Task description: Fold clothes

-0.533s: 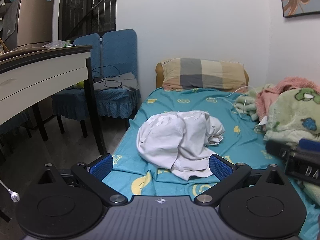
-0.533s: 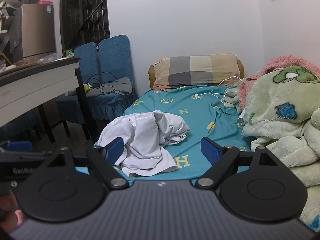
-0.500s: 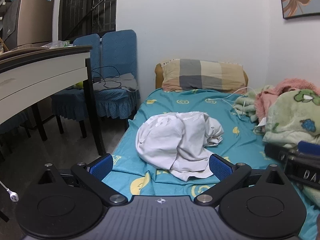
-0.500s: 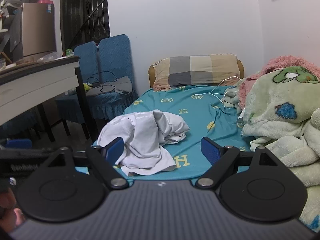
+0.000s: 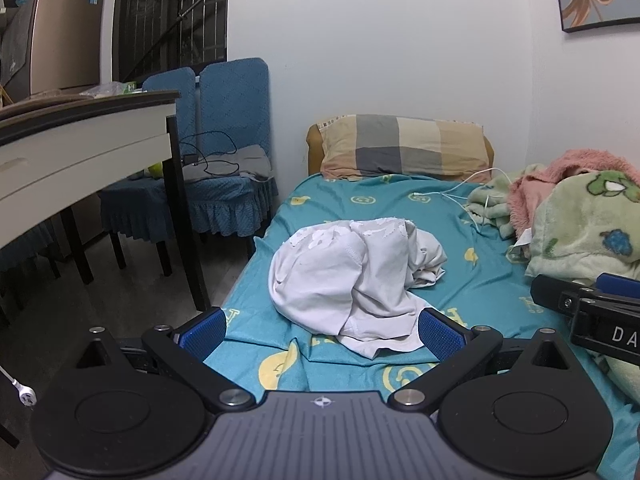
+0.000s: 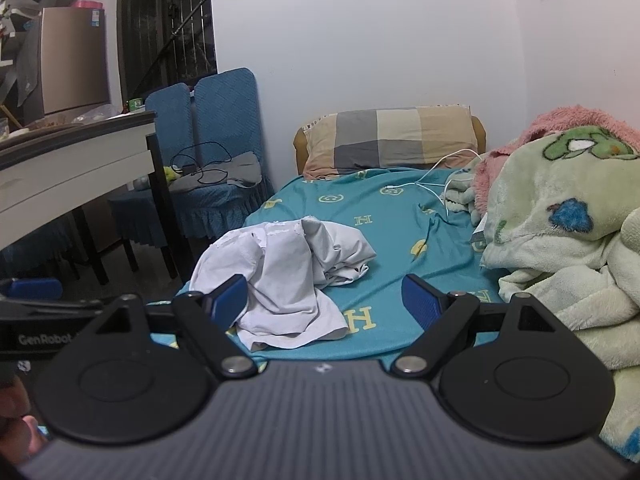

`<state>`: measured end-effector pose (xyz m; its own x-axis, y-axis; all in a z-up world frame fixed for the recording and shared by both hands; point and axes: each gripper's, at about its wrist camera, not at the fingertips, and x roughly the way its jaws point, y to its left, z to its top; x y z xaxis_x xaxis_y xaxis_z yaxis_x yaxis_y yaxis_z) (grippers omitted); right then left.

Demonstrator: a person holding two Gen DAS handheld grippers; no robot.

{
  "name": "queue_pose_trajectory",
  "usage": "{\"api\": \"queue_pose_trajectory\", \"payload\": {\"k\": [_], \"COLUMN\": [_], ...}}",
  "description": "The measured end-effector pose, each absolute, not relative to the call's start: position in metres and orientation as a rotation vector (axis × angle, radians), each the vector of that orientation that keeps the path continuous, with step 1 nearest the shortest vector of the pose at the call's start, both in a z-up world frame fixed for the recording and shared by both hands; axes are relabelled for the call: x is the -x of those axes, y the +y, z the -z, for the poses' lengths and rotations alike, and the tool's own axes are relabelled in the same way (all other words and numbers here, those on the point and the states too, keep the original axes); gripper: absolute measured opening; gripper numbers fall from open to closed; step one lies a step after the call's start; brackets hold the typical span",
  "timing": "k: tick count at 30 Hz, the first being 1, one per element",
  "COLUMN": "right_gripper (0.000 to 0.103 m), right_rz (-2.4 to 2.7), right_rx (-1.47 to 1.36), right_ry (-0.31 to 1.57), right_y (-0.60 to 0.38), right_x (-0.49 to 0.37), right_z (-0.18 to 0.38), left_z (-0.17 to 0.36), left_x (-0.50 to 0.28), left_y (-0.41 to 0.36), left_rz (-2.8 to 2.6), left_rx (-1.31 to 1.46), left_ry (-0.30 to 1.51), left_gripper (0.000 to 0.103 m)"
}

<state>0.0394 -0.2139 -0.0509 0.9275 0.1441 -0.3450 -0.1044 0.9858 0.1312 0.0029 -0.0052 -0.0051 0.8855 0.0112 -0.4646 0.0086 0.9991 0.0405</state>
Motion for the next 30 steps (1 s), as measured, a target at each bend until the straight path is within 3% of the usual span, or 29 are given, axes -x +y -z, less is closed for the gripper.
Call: {"api": "queue_pose_trajectory", "payload": {"k": [30], "right_gripper": [0.086], "right_rz": [-0.131], "right_rx": [-0.138], "right_ry": [0.368], "right_y": [-0.2159], "right_x": [-0.0404], "right_z": [0.0494], "left_z": [0.0067], "left_x": [-0.0027], "left_y": [0.0047], "left_rz": [0.003], "left_rx": [0.006], "left_ry": [0.475], "left_gripper": [0.103]}}
